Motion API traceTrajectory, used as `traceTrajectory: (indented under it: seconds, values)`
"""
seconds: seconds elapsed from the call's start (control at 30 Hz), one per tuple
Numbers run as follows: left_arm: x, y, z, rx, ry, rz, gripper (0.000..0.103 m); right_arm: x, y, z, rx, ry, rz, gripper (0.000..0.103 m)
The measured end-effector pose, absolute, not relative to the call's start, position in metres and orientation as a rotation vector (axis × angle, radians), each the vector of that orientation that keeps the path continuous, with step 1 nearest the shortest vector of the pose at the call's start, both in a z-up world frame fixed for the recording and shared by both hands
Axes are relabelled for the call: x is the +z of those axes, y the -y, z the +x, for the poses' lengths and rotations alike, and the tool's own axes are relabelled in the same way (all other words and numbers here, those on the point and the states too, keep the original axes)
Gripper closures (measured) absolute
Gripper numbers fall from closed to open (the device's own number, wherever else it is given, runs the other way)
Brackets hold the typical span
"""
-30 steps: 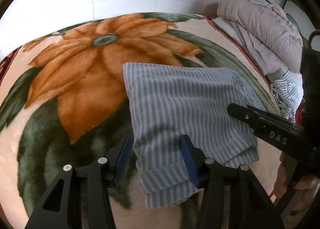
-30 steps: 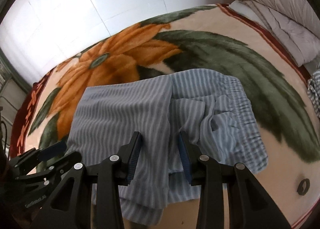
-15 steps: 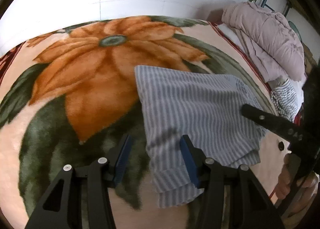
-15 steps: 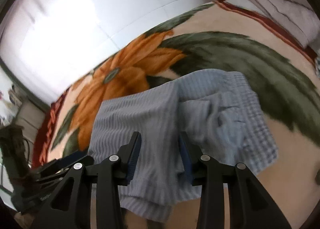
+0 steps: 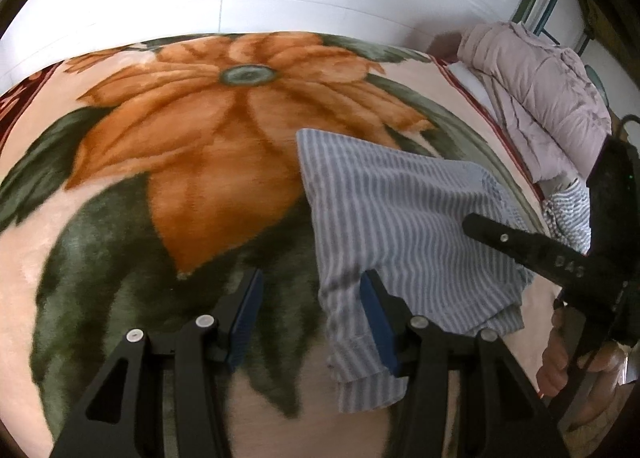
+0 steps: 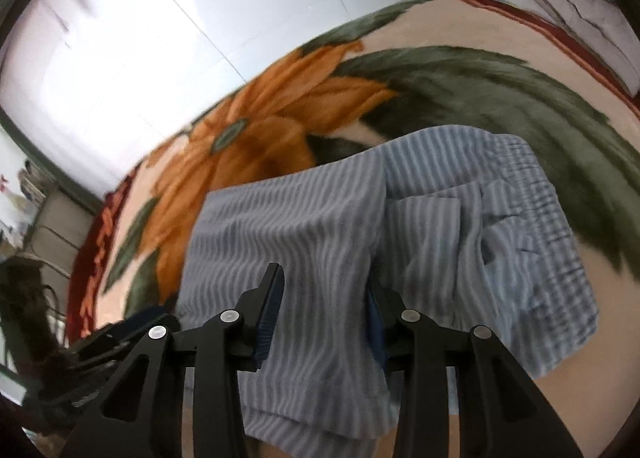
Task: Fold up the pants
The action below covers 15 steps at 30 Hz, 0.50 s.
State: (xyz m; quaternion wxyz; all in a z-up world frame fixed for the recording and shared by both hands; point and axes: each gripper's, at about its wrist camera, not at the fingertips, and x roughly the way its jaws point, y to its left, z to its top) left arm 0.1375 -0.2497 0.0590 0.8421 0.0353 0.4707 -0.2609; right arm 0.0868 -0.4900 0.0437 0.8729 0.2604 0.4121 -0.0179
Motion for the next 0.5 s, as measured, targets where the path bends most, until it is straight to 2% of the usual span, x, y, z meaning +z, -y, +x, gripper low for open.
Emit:
traceTrajectory:
  seconds: [0.3,0.5]
  values:
    - [0.069,0.248,0.14,-0.571,-0.98,0.049,0.049,0.115,0.509,0.064,-0.103,-0.745,0.34,0.095]
    - [0.069,0.268,0.143,-0.624,-0.993,0.007,0.045,0.081,0.539,0.067,-0.206,-0.85,0.31,0.095]
